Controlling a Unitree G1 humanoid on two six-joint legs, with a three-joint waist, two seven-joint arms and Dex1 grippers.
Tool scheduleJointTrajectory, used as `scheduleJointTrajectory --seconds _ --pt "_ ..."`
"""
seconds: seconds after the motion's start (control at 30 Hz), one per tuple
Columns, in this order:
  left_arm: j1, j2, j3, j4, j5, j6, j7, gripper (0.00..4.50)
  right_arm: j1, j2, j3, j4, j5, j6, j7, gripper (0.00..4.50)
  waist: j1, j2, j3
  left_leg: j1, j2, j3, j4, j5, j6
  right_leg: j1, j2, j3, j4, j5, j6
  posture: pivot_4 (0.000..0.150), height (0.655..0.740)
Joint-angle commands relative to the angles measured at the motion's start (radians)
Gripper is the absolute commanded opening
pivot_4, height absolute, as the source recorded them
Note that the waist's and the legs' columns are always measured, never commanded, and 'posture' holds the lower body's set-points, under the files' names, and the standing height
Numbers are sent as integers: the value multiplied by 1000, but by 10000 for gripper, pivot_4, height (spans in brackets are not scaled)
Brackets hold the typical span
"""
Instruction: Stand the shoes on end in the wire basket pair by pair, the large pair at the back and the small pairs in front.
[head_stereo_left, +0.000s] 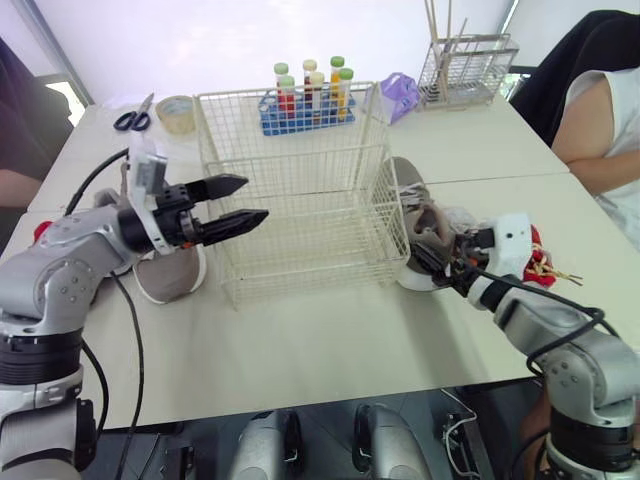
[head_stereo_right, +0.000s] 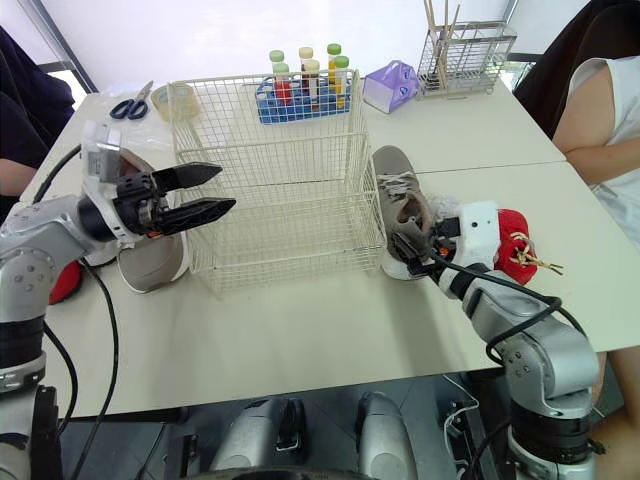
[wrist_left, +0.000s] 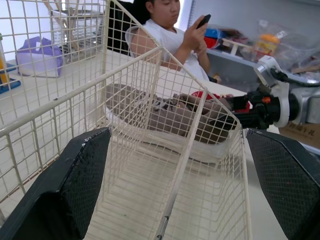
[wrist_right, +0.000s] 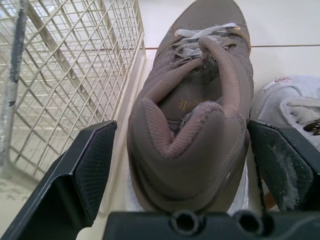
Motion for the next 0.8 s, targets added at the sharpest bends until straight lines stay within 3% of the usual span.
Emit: scheduleJointTrajectory --seconds 0.03,0.4,0.5,0.73,0.8 --pt "-4 5 22 -32 6 -7 15 45000 -13 7 48 15 -50 -19 -13 44464 -1 0 0 0 0 0 0 0 0 0 0 0 0 0 0 1500 7400" --pt "25 11 38 -78 -2 1 52 45000 -65 68 79 140 -165 -90 -55 44464 0 0 0 7 0 0 0 0 0 7 0 0 -1 0 0 1500 7400" --pt "24 17 40 -79 0 0 55 45000 -58 68 100 140 -182 -86 -45 36410 -1 -1 0 7 0 0 0 0 0 7 0 0 -1 0 0 1500 7400" --pt "11 16 31 -66 16 -21 55 45000 -38 59 94 112 -196 -97 -14 6833 0 -1 0 8 0 0 0 0 0 7 0 0 -1 0 0 1500 7400" --pt "0 10 26 -60 22 -27 54 45000 -40 54 88 105 -199 -99 -6 2591 0 -1 0 8 0 0 0 0 0 7 0 0 -1 0 0 1500 7400"
